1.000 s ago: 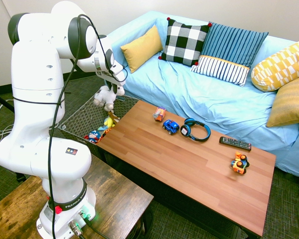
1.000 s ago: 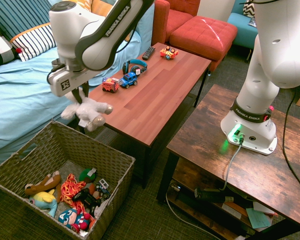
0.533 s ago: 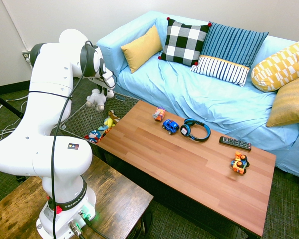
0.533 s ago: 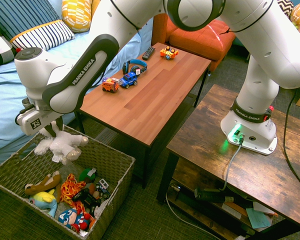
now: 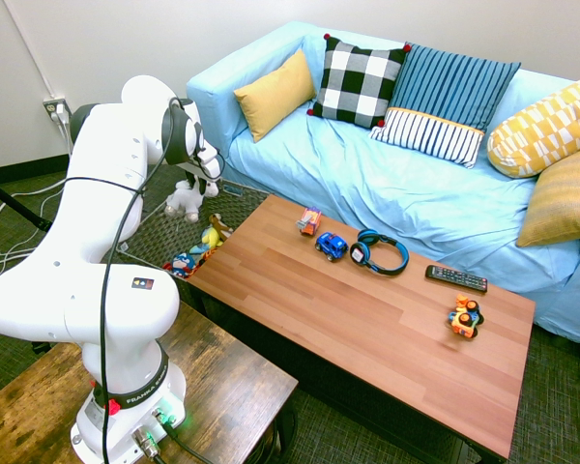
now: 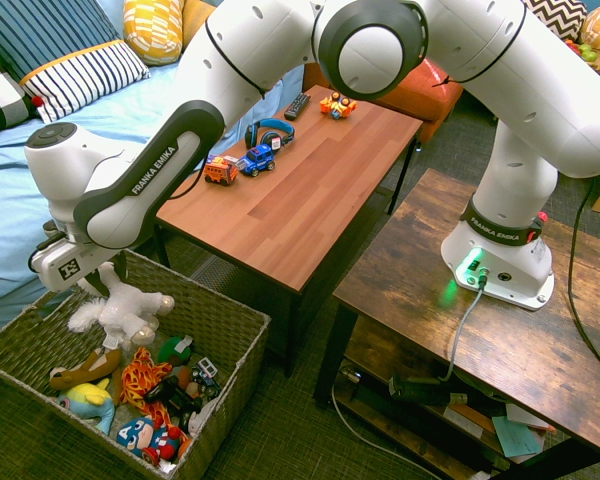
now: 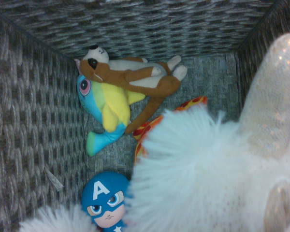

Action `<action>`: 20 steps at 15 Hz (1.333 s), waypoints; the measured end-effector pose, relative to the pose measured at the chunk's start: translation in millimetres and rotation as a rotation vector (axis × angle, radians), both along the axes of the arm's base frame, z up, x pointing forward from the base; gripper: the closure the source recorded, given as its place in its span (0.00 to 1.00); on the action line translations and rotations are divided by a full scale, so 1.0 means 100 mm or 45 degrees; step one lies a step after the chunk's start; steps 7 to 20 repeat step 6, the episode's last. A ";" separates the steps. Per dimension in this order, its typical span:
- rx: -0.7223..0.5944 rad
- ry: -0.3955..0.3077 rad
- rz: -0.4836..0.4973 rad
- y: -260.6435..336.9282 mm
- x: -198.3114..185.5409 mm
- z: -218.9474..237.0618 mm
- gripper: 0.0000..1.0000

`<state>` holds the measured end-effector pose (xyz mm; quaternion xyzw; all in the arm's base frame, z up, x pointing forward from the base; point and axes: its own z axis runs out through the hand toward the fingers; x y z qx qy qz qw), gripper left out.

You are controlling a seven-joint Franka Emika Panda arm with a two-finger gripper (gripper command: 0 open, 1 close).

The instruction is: Put the stuffed toy in the basket

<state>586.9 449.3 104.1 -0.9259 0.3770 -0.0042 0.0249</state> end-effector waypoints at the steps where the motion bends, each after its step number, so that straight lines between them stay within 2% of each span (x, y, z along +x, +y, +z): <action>1: 0.001 0.008 -0.006 -0.01 0.00 -0.02 0.00; 6: 0.016 0.052 -0.030 -0.01 -0.08 -0.15 0.00; 20: 0.016 0.052 -0.030 -0.01 -0.08 -0.15 0.00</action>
